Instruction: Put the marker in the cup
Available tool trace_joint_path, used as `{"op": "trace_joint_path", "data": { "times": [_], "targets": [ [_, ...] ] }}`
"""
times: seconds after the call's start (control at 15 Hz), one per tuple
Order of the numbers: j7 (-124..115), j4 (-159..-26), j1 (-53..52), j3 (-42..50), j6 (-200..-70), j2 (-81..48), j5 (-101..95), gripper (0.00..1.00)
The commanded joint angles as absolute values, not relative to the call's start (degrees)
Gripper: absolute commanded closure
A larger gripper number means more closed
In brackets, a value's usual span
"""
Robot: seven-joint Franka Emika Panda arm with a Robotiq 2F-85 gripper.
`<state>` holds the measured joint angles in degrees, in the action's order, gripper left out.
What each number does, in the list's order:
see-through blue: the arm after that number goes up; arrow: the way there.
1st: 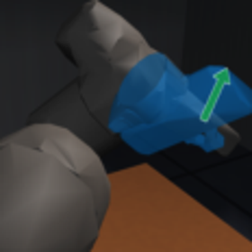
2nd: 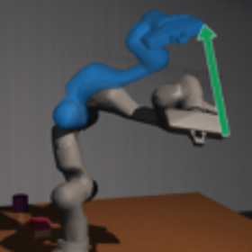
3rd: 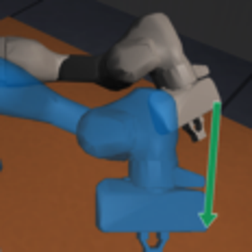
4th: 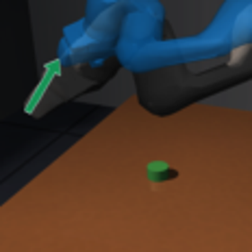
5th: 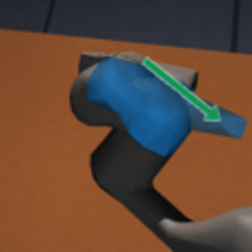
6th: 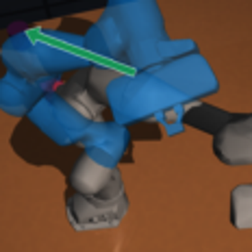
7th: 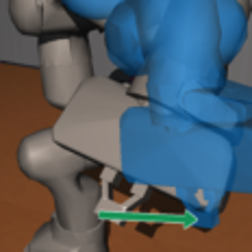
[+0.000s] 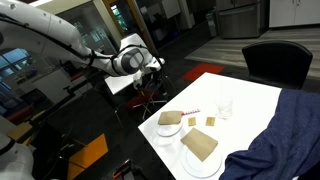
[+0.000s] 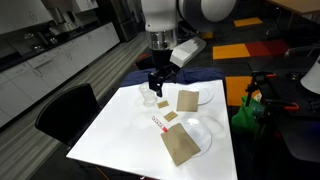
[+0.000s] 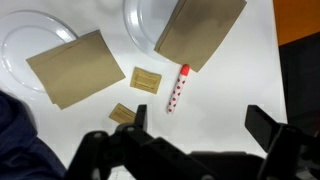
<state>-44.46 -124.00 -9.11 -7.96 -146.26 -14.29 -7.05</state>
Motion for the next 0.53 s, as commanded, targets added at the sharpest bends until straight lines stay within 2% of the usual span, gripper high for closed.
{"op": "trace_joint_path", "data": {
  "times": [0.0, 0.47],
  "targets": [
    [-51.0, -118.0, -13.1, -3.7, -149.1, -21.6, -8.5, 0.0],
    [-55.5, -107.9, -18.4, 2.3, -147.8, -33.5, -8.4, 0.0]
  ]
}}
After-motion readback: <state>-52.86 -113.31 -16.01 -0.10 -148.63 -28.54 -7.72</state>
